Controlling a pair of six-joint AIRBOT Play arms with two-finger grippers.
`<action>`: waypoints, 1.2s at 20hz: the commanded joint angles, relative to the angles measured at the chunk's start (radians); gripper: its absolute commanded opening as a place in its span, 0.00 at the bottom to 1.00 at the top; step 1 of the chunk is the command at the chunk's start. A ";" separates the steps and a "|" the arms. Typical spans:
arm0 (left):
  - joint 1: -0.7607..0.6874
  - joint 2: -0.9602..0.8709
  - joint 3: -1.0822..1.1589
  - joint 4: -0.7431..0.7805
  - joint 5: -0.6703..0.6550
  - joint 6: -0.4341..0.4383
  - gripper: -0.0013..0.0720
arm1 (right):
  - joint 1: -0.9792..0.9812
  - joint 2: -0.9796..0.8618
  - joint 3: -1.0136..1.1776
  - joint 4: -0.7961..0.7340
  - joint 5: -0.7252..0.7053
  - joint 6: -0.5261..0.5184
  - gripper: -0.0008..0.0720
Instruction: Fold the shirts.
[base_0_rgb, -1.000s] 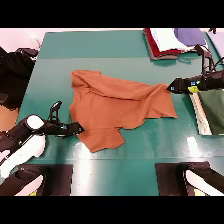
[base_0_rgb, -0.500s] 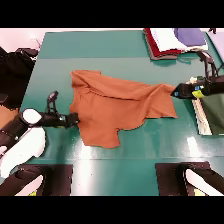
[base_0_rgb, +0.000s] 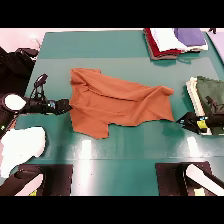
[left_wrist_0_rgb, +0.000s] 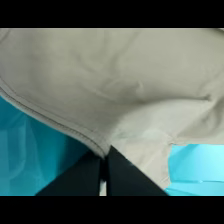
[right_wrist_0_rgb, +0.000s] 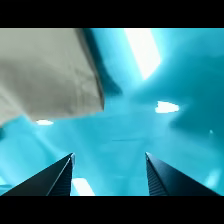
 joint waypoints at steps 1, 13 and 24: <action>0.004 0.000 0.008 0.002 -0.005 0.006 0.05 | -0.011 -0.101 -0.039 0.190 -0.069 -0.062 0.68; 0.004 0.042 0.167 0.037 -0.066 0.006 0.05 | 0.280 -0.109 0.227 0.231 -0.124 -0.061 0.04; 0.004 0.182 1.224 0.130 -0.154 -0.014 0.05 | 0.083 0.332 1.009 0.230 -0.057 -0.062 0.04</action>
